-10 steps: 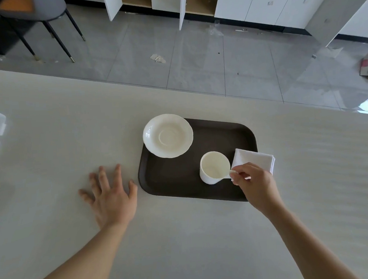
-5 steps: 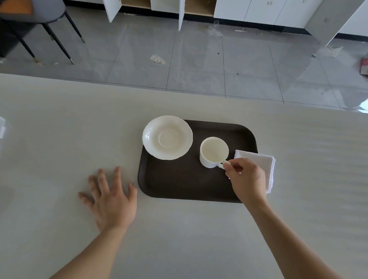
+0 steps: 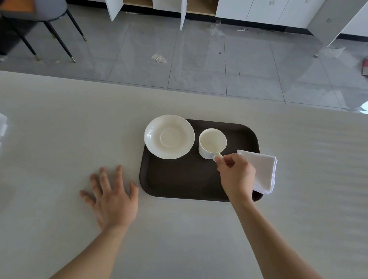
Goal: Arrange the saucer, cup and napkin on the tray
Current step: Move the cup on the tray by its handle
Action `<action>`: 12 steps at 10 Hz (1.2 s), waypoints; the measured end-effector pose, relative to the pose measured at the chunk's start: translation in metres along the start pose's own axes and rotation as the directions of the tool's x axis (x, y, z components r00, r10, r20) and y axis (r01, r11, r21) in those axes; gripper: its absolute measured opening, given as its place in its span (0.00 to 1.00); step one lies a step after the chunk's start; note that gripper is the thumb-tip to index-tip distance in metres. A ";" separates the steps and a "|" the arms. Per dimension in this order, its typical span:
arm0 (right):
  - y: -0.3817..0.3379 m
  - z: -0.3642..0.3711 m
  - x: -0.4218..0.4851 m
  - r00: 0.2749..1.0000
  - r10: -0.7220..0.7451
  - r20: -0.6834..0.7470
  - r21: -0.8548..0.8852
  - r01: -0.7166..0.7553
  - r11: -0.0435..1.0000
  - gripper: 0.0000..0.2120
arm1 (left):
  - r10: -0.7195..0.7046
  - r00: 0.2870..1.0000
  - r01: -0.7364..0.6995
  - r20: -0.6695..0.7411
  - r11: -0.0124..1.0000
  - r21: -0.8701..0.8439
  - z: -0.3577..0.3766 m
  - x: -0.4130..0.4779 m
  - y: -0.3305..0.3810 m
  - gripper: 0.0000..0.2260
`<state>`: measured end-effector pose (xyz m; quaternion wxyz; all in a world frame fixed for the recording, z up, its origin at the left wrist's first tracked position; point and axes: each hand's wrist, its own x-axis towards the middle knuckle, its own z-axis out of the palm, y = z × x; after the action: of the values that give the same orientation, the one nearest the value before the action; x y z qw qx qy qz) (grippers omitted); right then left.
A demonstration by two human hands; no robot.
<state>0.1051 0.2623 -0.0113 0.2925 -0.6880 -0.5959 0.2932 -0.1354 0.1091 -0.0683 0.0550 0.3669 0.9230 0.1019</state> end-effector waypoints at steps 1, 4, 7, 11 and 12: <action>-0.002 0.004 -0.001 1.000 0.012 -0.011 0.008 -0.012 1.000 0.12 | 0.002 1.000 -0.002 0.000 1.000 0.000 0.001 0.000 -0.001 0.30; -0.008 0.009 0.012 1.000 0.021 -0.013 0.050 -0.021 0.999 0.12 | -0.002 1.000 0.002 0.007 1.000 0.001 0.001 0.001 -0.001 0.30; -0.010 0.017 0.007 0.999 0.024 0.021 0.052 -0.025 0.998 0.12 | 0.002 1.000 -0.002 0.004 1.000 0.004 0.003 0.002 -0.002 0.30; -0.013 0.023 0.014 0.999 0.046 0.029 0.048 -0.047 0.998 0.13 | -0.005 1.000 0.005 0.013 1.000 0.009 0.004 0.002 -0.003 0.30; -0.013 0.022 0.011 0.998 0.055 0.028 0.070 -0.057 0.996 0.13 | -0.005 1.000 0.005 0.021 1.000 0.010 0.003 0.001 -0.003 0.30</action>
<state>0.0813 0.2762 -0.0163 0.3008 -0.6898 -0.5693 0.3311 -0.1374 0.1084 -0.0718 0.0632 0.3660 0.9238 0.0931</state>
